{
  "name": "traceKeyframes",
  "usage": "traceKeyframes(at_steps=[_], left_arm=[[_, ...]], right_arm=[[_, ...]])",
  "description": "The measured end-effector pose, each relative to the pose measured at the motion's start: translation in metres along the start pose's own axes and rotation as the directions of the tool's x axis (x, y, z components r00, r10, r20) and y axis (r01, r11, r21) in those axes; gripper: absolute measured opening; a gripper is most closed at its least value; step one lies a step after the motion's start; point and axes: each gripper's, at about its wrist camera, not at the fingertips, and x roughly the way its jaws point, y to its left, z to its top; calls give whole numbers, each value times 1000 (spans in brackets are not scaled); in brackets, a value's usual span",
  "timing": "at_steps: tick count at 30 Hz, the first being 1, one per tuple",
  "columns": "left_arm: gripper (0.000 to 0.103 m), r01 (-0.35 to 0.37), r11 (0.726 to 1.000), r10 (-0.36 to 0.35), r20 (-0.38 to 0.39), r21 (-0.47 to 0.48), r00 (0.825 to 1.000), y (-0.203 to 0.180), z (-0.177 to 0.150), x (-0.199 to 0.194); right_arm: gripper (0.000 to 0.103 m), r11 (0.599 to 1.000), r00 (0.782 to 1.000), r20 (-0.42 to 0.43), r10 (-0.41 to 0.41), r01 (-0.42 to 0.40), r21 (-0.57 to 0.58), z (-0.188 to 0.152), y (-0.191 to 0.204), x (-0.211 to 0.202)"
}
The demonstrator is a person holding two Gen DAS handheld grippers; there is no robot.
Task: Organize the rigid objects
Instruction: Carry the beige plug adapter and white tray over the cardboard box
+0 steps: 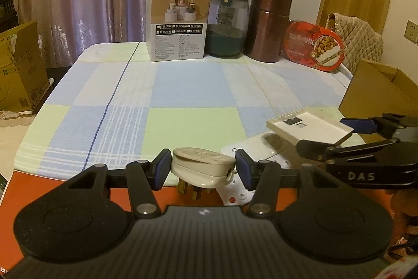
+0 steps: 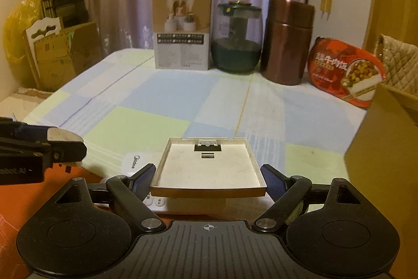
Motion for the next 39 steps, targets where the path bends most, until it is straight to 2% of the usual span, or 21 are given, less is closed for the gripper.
traceKeyframes(at_steps=[12,24,32,39], left_arm=[[49,42,999,-42,27,-1,999,-20,-4,-42],[49,76,994,-75,18,-80,997,-67,-17,-123],[49,114,993,-113,38,-43,993,-110,-10,-168],[49,176,984,-178,55,35,983,-163,3,-183]], right_arm=[[83,997,999,30,-32,29,72,-8,-2,-72],[83,988,997,60,-44,35,152,-24,-5,-177],[83,983,988,137,-66,40,181,-18,-25,-244],[83,969,971,176,-160,121,215,-21,-70,-296]])
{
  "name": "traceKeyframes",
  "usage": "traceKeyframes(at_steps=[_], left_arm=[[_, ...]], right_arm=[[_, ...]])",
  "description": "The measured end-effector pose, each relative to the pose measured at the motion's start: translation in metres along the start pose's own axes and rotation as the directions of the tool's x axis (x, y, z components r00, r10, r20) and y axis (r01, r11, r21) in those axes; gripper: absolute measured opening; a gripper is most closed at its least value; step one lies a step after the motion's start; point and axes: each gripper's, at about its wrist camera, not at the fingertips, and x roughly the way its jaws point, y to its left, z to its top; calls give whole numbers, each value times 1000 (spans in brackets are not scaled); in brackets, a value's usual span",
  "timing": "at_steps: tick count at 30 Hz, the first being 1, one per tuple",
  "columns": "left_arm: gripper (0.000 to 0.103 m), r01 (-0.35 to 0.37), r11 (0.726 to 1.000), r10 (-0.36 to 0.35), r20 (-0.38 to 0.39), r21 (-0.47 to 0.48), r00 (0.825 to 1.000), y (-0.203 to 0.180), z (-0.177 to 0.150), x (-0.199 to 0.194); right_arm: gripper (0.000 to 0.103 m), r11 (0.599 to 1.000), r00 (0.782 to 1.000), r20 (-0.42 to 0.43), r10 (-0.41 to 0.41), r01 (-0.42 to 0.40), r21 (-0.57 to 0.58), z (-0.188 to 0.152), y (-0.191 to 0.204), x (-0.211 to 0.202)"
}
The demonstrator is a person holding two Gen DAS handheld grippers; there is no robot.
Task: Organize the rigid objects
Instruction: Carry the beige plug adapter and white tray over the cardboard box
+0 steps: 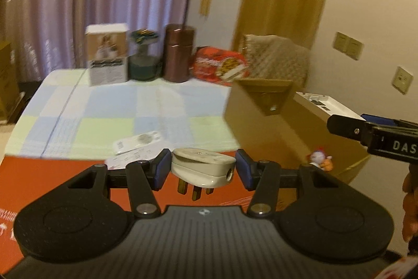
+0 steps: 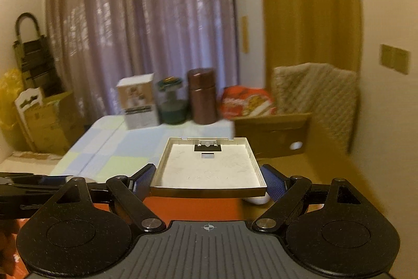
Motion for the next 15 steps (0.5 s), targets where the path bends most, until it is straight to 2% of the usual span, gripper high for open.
traceKeyframes(at_steps=[7,11,15], left_arm=[[49,110,990,-112,16,84,994,-70,26,17],[49,173,979,-174,-2,111,985,-104,36,38],[49,209,970,-205,-41,123,978,-127,38,66]], right_arm=[[83,992,993,-18,-120,121,42,8,-76,-16],[83,987,987,-66,-147,151,61,5,-111,-11],[83,986,984,-110,-143,152,71,-2,-134,-3]])
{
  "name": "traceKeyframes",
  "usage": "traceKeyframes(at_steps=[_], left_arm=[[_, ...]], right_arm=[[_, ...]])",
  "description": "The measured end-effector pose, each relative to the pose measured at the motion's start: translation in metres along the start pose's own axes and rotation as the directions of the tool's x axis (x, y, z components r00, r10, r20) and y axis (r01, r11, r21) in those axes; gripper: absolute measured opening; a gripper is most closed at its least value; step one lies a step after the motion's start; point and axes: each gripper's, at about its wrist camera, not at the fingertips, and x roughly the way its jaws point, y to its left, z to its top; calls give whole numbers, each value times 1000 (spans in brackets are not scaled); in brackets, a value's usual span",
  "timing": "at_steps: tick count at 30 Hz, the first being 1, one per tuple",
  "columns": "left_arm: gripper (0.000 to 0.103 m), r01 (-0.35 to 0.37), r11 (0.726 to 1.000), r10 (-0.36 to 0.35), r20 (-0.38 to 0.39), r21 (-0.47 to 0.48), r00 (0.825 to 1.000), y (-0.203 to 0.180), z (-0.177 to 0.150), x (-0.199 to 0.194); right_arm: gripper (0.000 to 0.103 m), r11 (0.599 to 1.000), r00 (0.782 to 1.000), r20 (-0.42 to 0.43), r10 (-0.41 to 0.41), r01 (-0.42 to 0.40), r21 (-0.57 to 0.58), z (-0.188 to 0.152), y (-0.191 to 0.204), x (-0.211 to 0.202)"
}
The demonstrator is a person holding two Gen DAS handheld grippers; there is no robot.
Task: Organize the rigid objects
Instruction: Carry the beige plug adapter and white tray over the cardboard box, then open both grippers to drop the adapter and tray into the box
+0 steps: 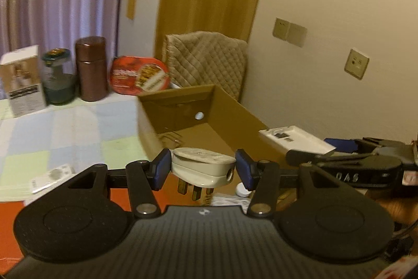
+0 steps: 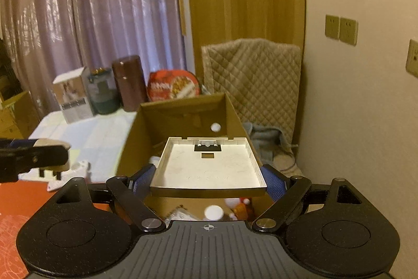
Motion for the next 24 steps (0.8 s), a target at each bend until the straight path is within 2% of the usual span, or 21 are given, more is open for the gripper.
traceKeyframes(at_steps=[12,24], left_arm=[[49,43,998,-39,-108,35,993,-15,-10,68],[49,48,997,-37,-150,65,988,-21,-18,82]], right_arm=[[83,1000,998,-62,20,-19,11,-18,-34,28],[83,998,998,-56,39,-36,45,-19,-43,34]])
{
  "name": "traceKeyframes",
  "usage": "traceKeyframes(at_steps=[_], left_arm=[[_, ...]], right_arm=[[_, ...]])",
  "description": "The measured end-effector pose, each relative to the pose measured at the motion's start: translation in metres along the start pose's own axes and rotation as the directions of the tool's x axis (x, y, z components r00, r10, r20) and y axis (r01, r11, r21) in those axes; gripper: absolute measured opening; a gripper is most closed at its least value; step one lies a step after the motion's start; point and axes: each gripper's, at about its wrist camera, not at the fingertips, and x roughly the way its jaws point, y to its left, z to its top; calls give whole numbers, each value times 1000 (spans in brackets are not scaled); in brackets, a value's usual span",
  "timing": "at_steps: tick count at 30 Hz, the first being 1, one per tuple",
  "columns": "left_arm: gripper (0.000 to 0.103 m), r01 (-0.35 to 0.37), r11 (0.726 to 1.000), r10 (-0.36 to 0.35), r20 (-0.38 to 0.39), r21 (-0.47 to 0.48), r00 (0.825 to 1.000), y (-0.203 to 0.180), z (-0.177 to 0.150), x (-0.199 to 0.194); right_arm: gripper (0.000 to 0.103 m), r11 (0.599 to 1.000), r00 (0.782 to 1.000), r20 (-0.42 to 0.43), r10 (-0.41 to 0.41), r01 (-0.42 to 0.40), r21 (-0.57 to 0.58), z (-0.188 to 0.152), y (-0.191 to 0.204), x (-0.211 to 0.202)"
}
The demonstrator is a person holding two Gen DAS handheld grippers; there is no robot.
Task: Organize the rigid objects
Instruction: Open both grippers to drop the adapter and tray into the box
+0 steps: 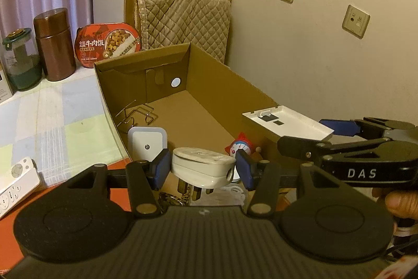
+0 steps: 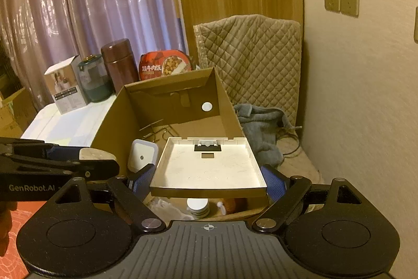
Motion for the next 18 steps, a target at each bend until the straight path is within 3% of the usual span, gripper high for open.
traceKeyframes(at_steps=[2,3,4,18], left_arm=[[51,1,1000,-1,6,1,1000,-1,1,-1],[59,-2,1000,2,15,1,1000,0,2,-3],[60,-6,1000,6,23,-1,1000,0,3,-6],[60,-71,991,85,116,-115,990,37,10,-57]], right_arm=[[83,1000,1000,0,2,-2,3,0,0,0],[83,1000,1000,-1,2,-2,4,0,0,0],[83,1000,1000,-1,1,-1,6,0,0,0],[83,1000,1000,-17,11,-11,5,2,11,3]])
